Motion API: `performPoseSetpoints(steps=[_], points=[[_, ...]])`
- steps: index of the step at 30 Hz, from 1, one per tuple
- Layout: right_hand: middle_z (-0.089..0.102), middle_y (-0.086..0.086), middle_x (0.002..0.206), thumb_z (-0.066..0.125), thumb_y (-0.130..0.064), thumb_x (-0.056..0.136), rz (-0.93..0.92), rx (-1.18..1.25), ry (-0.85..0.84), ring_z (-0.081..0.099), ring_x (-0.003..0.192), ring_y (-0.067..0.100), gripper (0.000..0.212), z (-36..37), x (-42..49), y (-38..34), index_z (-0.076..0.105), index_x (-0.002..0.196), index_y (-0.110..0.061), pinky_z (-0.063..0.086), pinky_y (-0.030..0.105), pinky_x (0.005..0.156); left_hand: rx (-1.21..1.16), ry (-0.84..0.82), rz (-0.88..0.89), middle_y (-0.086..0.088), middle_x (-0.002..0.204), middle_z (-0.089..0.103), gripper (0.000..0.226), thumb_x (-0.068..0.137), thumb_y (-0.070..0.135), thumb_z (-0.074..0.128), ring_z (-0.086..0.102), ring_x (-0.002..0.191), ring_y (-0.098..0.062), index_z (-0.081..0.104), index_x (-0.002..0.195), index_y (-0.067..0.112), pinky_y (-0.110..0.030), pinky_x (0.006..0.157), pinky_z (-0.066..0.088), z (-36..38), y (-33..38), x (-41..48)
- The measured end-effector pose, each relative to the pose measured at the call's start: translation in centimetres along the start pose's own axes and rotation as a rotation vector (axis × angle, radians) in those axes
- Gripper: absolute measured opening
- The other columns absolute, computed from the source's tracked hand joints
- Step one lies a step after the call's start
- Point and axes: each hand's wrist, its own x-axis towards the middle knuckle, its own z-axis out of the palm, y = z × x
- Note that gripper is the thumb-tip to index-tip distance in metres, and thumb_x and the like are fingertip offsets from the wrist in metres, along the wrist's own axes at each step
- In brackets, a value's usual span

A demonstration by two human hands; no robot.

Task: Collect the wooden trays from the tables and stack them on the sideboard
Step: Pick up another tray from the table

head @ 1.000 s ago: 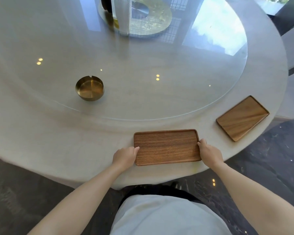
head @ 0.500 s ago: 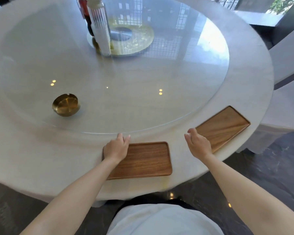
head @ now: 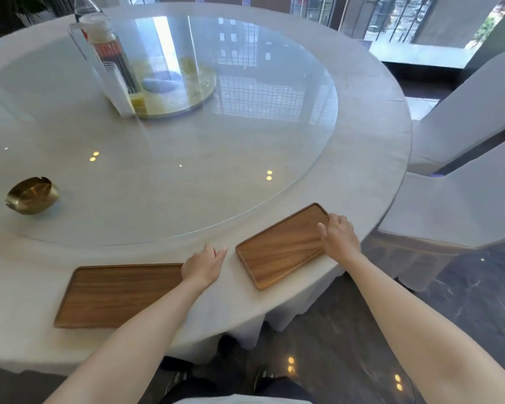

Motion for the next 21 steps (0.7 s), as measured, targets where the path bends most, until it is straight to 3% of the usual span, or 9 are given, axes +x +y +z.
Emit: performPoseSetpoints(steps=[4, 6, 8, 10, 13, 16, 18, 21], points=[[0.038, 0.021, 0.14, 0.028, -0.03, 0.099, 0.019, -0.009, -0.053, 0.035, 0.128, 0.035, 0.048, -0.9, 1.8, 2.6, 0.035, 0.136, 0.0, 0.033, 0.044, 0.103, 0.029, -0.109, -0.027, -0.014, 0.114, 0.065, 0.052, 0.095, 0.052, 0.028, 0.059, 0.109, -0.033, 0.054, 0.108, 0.01, -0.037, 0.091, 0.044, 2.2, 2.5, -0.3], [0.039, 0.021, 0.14, 0.028, -0.03, 0.099, 0.023, 0.01, -0.076, 0.035, 0.128, 0.035, 0.048, -0.9, 2.5, 3.3, 0.035, 0.135, 0.001, 0.033, 0.045, 0.103, -0.004, -0.184, -0.06, -0.011, 0.093, 0.068, 0.05, 0.094, 0.054, 0.027, 0.064, 0.093, -0.03, 0.054, 0.101, 0.012, -0.037, 0.089, 0.047, 3.0, 3.2, -0.2], [0.041, 0.021, 0.139, 0.028, -0.031, 0.099, 0.026, 0.025, -0.096, 0.036, 0.128, 0.036, 0.048, -0.7, 2.9, 3.6, 0.037, 0.134, 0.001, 0.034, 0.044, 0.102, -0.051, -0.238, -0.092, -0.003, 0.065, 0.059, 0.044, 0.095, 0.053, 0.028, 0.061, 0.066, -0.024, 0.048, 0.092, 0.014, -0.033, 0.079, 0.048, 3.6, 3.8, -0.1], [0.044, 0.021, 0.136, 0.029, -0.031, 0.099, 0.032, 0.031, -0.103, 0.038, 0.125, 0.036, 0.047, -0.4, 3.4, 4.0, 0.041, 0.131, 0.001, 0.035, 0.044, 0.101, -0.1, -0.262, -0.114, 0.0, 0.06, 0.053, 0.042, 0.095, 0.051, 0.03, 0.053, 0.053, -0.016, 0.047, 0.091, 0.013, -0.029, 0.069, 0.044, 4.0, 4.1, 0.0], [0.049, 0.022, 0.129, 0.03, -0.033, 0.099, 0.065, 0.043, -0.115, 0.043, 0.119, 0.037, 0.046, -0.1, 4.2, 4.5, 0.047, 0.123, 0.002, 0.039, 0.044, 0.097, -0.148, -0.271, -0.135, -0.002, 0.057, 0.054, 0.049, 0.096, 0.049, 0.032, 0.049, 0.05, -0.015, 0.05, 0.072, 0.01, -0.029, 0.072, 0.043, 4.8, 4.3, 0.4], [0.051, 0.022, 0.125, 0.032, -0.037, 0.098, 0.11, 0.06, -0.124, 0.048, 0.115, 0.038, 0.048, 0.2, 4.7, 4.5, 0.049, 0.118, 0.003, 0.042, 0.045, 0.093, -0.166, -0.251, -0.146, -0.003, 0.055, 0.054, 0.052, 0.096, 0.048, 0.033, 0.051, 0.053, -0.019, 0.048, 0.06, 0.014, -0.031, 0.076, 0.046, 5.4, 4.5, 0.5], [0.053, 0.023, 0.123, 0.032, -0.037, 0.098, 0.133, 0.053, -0.126, 0.05, 0.113, 0.038, 0.048, 0.4, 4.8, 4.3, 0.049, 0.117, 0.004, 0.043, 0.044, 0.09, -0.178, -0.243, -0.153, -0.004, 0.059, 0.056, 0.054, 0.096, 0.048, 0.032, 0.058, 0.067, -0.027, 0.051, 0.062, 0.011, -0.034, 0.082, 0.048, 5.4, 4.3, 0.6], [0.056, 0.023, 0.12, 0.028, -0.034, 0.099, 0.137, 0.026, -0.085, 0.053, 0.11, 0.039, 0.047, 0.5, 4.4, 4.0, 0.052, 0.112, 0.004, 0.043, 0.041, 0.083, -0.228, -0.191, -0.169, -0.015, 0.096, 0.067, 0.054, 0.095, 0.05, 0.032, 0.062, 0.1, -0.034, 0.062, 0.095, 0.004, -0.038, 0.091, 0.047, 5.5, 3.5, 1.1]])
